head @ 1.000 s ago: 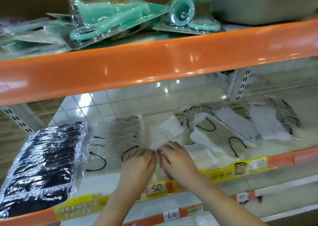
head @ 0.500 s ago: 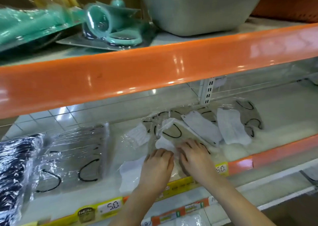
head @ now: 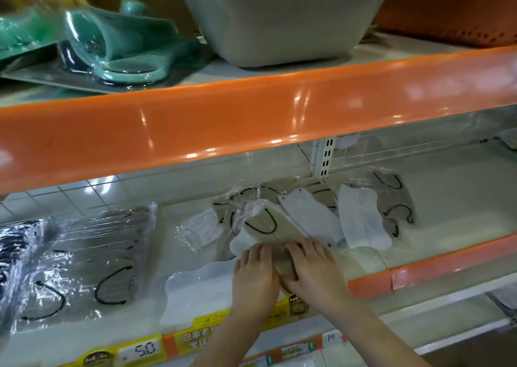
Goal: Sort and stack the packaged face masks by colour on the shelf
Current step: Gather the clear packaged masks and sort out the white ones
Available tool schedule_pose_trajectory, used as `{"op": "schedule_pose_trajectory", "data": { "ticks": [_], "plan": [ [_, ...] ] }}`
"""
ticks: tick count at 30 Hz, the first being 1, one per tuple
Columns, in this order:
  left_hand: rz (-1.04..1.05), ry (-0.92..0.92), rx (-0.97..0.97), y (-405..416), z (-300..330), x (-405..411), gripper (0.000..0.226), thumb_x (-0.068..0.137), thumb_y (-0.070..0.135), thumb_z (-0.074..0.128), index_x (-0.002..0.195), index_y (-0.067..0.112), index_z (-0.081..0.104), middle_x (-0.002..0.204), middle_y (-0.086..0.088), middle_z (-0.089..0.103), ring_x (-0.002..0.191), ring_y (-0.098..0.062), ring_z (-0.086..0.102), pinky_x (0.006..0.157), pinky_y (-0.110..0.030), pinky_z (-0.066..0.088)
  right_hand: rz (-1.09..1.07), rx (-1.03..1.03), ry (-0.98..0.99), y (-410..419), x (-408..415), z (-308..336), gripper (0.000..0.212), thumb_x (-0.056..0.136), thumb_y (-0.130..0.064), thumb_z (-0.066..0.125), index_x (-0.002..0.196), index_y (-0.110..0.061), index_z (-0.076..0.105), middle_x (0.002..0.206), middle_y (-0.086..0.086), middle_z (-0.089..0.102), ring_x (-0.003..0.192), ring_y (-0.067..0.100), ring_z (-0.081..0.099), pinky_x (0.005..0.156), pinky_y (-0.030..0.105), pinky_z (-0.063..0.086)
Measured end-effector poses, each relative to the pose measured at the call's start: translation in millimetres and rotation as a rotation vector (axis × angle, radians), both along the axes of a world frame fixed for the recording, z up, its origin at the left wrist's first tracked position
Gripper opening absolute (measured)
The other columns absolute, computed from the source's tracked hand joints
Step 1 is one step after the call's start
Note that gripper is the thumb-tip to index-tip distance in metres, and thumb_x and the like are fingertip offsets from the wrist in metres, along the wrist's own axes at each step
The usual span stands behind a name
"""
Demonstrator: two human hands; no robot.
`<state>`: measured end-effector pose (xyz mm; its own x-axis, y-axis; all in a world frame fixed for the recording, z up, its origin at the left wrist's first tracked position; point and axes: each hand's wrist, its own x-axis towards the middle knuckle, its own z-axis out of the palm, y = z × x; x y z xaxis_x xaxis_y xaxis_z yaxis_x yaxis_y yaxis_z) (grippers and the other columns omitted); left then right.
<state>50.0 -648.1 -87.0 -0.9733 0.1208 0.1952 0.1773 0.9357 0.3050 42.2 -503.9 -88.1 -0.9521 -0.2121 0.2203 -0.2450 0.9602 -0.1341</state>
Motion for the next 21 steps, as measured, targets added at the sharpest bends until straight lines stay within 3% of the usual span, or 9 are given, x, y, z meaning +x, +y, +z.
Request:
{"op": "schedule_pose_trajectory", "data": {
  "ticks": [5, 12, 15, 18, 21],
  "plan": [
    [0.000, -0.010, 0.067, -1.4, -5.2, 0.0, 0.037, 0.075, 0.022, 0.040, 0.098, 0.009, 0.067, 0.099, -0.007, 0.068, 0.083, -0.027, 0.066, 0.068, -0.035, 0.054, 0.017, -0.005, 0.054, -5.3, -0.1, -4.2, 0.054, 0.048, -0.048, 0.083, 0.090, -0.017, 0.071, 0.087, 0.002, 0.066, 0.080, 0.023, 0.066, 0.066, 0.037, 0.054],
    [0.005, 0.006, 0.169, -2.9, -5.6, 1.7, 0.036, 0.076, 0.017, 0.037, 0.099, 0.011, 0.064, 0.101, -0.006, 0.066, 0.088, -0.026, 0.064, 0.070, -0.036, 0.055, -0.012, -0.110, 0.106, -9.4, 0.1, -12.3, 0.035, 0.056, -0.024, 0.084, 0.085, -0.014, 0.070, 0.085, 0.003, 0.067, 0.079, 0.022, 0.066, 0.063, 0.035, 0.056],
    [-0.022, 0.003, 0.198, -3.3, -6.6, 1.5, 0.039, 0.070, 0.005, 0.046, 0.104, 0.013, 0.064, 0.105, -0.004, 0.066, 0.091, -0.025, 0.064, 0.071, -0.034, 0.053, -0.019, -0.157, 0.116, -9.4, 2.6, -12.1, 0.024, 0.062, -0.019, 0.082, 0.082, -0.015, 0.068, 0.080, 0.001, 0.065, 0.075, 0.021, 0.064, 0.059, 0.034, 0.054],
    [-0.064, -0.013, 0.243, -0.9, -4.7, 3.0, 0.054, 0.066, -0.004, 0.048, 0.116, 0.010, 0.062, 0.123, -0.007, 0.061, 0.100, -0.029, 0.064, 0.076, -0.036, 0.053, -0.004, -0.184, 0.104, -10.2, 5.2, -7.6, 0.019, 0.064, -0.016, 0.081, 0.076, -0.016, 0.067, 0.076, -0.001, 0.063, 0.070, 0.020, 0.062, 0.054, 0.032, 0.053],
    [0.007, -0.018, 0.473, 2.5, 5.1, 5.7, 0.055, 0.084, -0.006, 0.044, 0.134, 0.014, 0.044, 0.147, -0.001, 0.034, 0.109, -0.021, 0.055, 0.081, -0.029, 0.048, -0.021, -0.272, 0.041, -11.0, 6.0, 2.0, 0.011, 0.072, -0.014, 0.076, 0.075, -0.016, 0.065, 0.071, -0.002, 0.061, 0.066, 0.018, 0.060, 0.046, 0.027, 0.045]
  ]
}}
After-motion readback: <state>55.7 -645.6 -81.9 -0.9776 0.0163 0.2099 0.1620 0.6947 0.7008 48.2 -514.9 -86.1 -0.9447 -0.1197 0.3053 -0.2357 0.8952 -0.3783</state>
